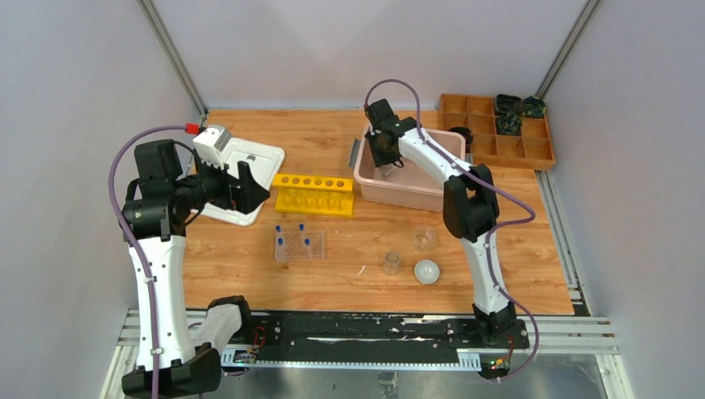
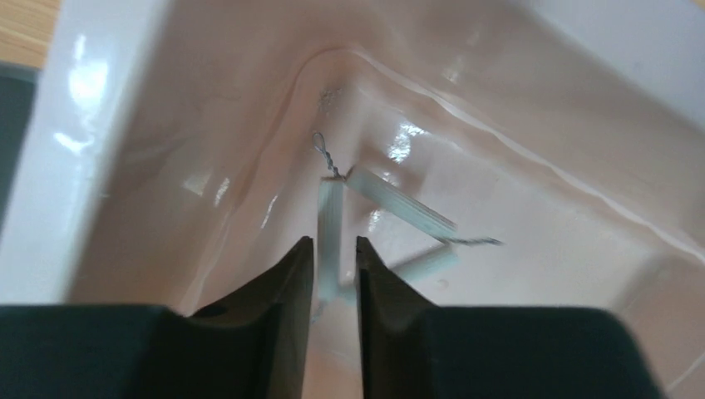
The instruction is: Organize the chemistry lab equipment
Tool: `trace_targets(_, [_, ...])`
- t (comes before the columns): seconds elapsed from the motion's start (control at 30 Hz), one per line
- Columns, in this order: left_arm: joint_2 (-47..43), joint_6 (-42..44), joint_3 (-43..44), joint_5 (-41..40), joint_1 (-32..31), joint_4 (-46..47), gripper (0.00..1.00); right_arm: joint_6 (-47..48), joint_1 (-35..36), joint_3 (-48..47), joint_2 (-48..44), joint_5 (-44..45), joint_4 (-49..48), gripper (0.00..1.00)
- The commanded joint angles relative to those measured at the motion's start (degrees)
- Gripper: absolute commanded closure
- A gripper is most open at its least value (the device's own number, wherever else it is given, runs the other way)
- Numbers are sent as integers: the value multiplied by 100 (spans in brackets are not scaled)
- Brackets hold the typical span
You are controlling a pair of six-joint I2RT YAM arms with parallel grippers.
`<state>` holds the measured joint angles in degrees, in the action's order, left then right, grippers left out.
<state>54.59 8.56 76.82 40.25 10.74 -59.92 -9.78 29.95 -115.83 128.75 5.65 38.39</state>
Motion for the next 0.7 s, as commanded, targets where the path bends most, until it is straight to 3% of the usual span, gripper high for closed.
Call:
trace_targets(0.0, [-27, 58, -3, 22, -2, 7, 0, 173, -132, 134, -149, -242, -94, 66])
trace_targets(0.2, [-44, 24, 24, 35, -2, 7, 0, 54, -132, 412, -1190, -255, -121, 44])
trace_targets(0.47, [-70, -36, 90, 69, -2, 7, 0, -401, 83, 2141, -3314, 109, -76, 34])
trace_targets(0.67, [-43, -65, 57, 140, -2, 7, 0, -779, 486, 3929, -4767, 317, -20, 37])
